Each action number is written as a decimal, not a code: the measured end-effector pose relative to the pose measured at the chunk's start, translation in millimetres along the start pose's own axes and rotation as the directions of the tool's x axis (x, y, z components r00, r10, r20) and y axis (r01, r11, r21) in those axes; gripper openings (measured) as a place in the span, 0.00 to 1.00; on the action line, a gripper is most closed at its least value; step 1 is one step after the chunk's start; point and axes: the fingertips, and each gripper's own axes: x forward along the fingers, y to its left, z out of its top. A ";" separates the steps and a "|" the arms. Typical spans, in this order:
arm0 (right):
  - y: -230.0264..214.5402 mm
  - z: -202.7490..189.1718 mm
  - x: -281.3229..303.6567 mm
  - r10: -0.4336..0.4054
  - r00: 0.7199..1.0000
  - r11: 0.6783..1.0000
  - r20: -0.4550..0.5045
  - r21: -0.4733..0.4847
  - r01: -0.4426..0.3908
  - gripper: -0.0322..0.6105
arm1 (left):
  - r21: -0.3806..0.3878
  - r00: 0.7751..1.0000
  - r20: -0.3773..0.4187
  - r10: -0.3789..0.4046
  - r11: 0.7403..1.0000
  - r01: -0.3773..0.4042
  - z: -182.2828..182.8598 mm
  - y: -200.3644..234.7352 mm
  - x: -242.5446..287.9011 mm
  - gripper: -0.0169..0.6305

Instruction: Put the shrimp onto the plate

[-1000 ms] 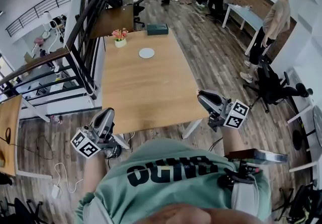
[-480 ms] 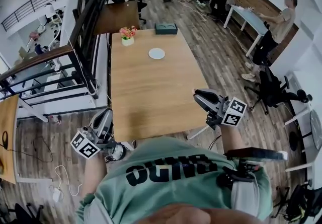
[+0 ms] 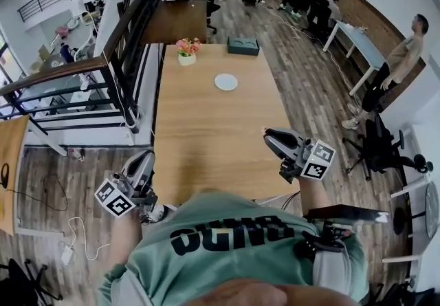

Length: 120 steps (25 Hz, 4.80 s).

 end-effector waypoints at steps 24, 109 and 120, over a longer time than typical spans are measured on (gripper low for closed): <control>-349.9 -78.2 -68.7 0.088 0.986 0.935 0.141 0.329 -0.131 0.15 | -0.036 0.940 -0.296 0.168 0.982 -0.187 -141.5 42.2 298.2 0.03; -566.6 -223.4 203.9 -0.108 0.908 0.993 -0.406 0.006 0.121 0.15 | -0.073 0.937 -0.336 0.092 0.990 -0.123 -224.1 417.8 329.6 0.03; -632.0 -300.3 237.3 -0.110 0.862 0.994 -0.494 -0.040 0.104 0.15 | -0.058 0.932 -0.360 0.050 0.995 -0.076 -277.1 472.5 365.3 0.03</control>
